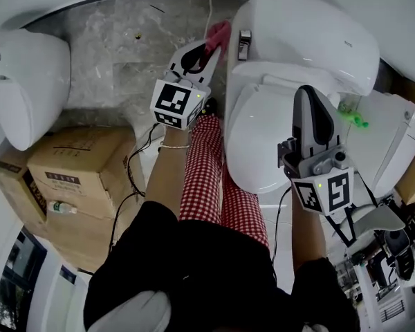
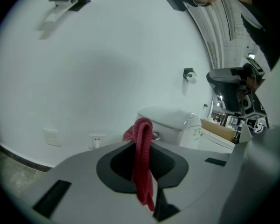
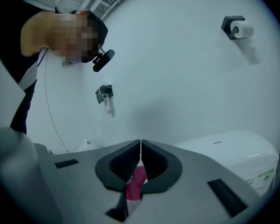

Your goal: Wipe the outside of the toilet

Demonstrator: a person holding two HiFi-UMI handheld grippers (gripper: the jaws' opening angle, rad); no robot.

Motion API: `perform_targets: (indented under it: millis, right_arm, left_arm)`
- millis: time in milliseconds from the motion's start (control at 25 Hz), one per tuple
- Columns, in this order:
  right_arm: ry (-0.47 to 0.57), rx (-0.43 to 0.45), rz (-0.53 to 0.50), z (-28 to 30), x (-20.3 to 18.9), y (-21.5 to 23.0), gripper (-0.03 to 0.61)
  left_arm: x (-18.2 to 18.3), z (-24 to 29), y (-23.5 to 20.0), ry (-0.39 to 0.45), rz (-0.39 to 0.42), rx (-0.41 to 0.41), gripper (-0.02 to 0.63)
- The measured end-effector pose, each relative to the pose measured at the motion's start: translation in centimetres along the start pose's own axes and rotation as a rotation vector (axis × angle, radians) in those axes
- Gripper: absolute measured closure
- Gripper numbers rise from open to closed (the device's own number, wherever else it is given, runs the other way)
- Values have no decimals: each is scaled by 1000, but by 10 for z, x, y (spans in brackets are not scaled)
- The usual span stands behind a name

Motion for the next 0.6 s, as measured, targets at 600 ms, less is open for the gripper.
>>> perform_targets:
  millis: [600]
  right_arm:
    - [40,-20,36,-33,13,-6,555]
  left_arm:
    - [48,-20,58,87,6,-64,561]
Point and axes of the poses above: the fingertips, and each gripper's own axes: z forward along the fingers, y to its right, x out of its top, the point moved 7 cm from there along -z, backward along the fingers, and after that the axes turned 2 degrees about y, right-handed, at the moved point
